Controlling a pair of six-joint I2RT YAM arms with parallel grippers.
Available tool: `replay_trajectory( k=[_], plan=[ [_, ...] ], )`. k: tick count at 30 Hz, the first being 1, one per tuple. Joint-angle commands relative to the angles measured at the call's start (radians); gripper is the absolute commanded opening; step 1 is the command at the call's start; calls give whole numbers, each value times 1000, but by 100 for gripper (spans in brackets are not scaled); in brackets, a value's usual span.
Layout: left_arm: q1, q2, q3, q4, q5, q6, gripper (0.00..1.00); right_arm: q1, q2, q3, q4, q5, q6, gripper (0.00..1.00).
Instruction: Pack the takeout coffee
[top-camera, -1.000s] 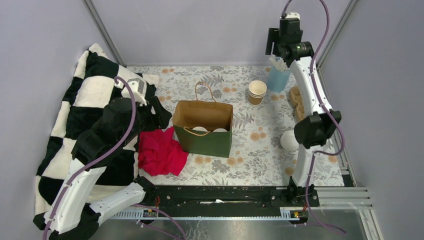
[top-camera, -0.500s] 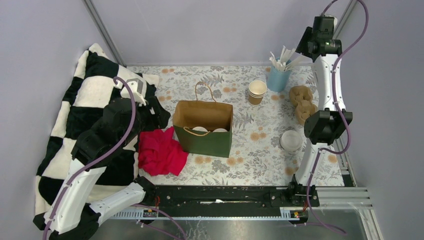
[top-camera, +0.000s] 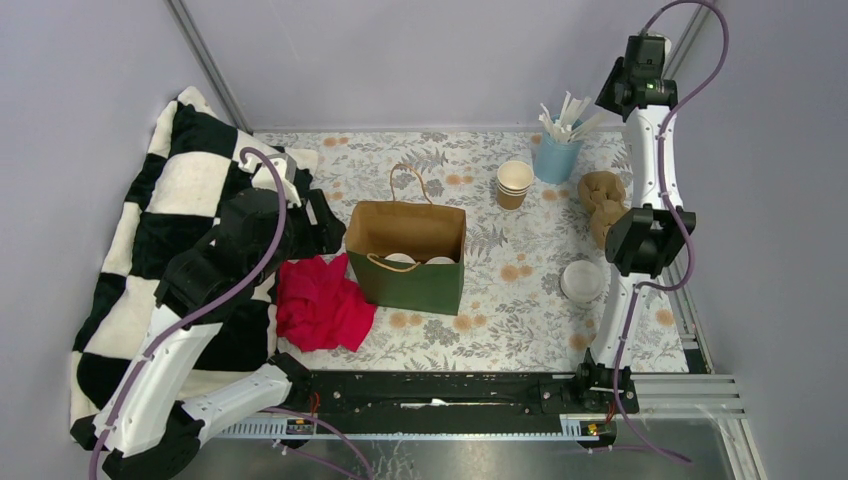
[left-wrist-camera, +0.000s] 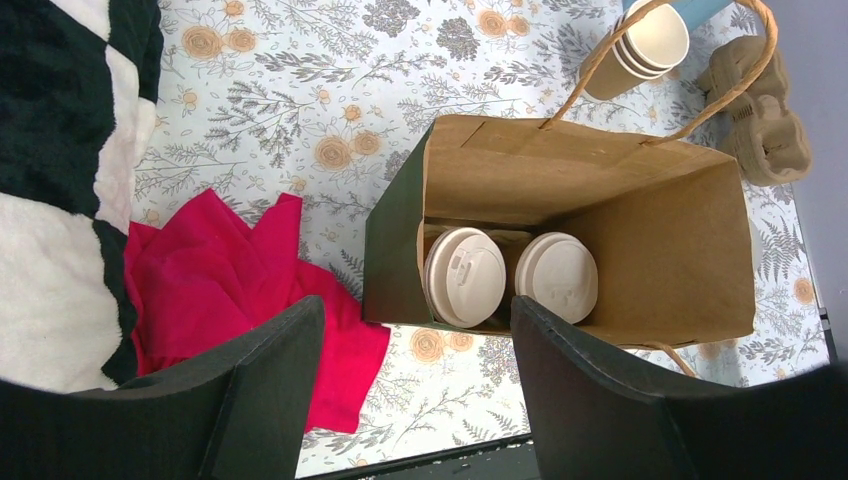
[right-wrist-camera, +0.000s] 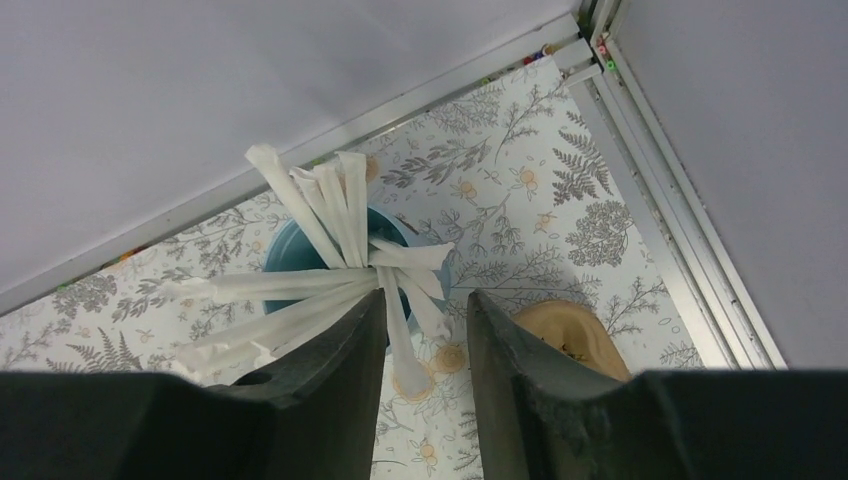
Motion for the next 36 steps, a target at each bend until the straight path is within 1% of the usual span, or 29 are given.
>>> replay_trajectory(
  k=[1, 4, 5, 9, 11, 12, 15, 18, 22, 24, 26, 29, 31, 32, 34, 35, 36],
  plan=[
    [-1, 0, 26, 20, -22, 12, 72, 0, 24, 41, 26, 22, -8, 44],
    [-2, 2, 31, 21, -23, 13, 72, 0, 41, 40, 25, 25, -18, 41],
    [-2, 5, 32, 21, -25, 14, 72, 0, 48, 43, 22, 33, -15, 38],
    [-2, 11, 43, 21, -27, 18, 72, 1, 55, 60, 24, 27, -15, 15],
    [-2, 13, 47, 21, -30, 19, 72, 1, 51, 76, 26, 28, -18, 7],
    [-1, 14, 48, 21, -31, 23, 72, 2, 47, 89, 21, 30, -18, 5],
    [-2, 17, 54, 21, -28, 29, 72, 4, -8, 99, 27, 33, -9, 1],
    [-1, 20, 52, 32, -10, 39, 73, 9, -93, 70, 49, 64, -5, 0],
    [-1, 21, 55, 45, 17, 56, 73, 12, -209, 57, 27, 74, -8, 0],
    [-1, 18, 59, 47, 28, 66, 73, 12, -270, 20, 40, 93, -15, 0],
    [-2, 13, 55, 50, 39, 75, 73, 12, -317, 4, 47, 71, -17, 0],
    [-2, 5, 52, 62, 58, 80, 73, 12, -381, -6, 54, -56, -28, 0],
    [-2, 4, 55, 66, 67, 80, 72, 12, -455, -66, 102, -201, -42, 0],
    [-2, 1, 57, 67, 68, 81, 72, 12, -502, -119, 148, -314, -51, 0],
    [-2, -4, 56, 67, 61, 81, 72, 13, -611, -266, 297, -579, -61, 0],
    [-2, -7, 56, 68, 55, 79, 72, 14, -670, -344, 386, -699, -36, 0],
    [-3, -12, 56, 71, 48, 78, 72, 15, -721, -415, 506, -794, 26, 0]
  ],
)
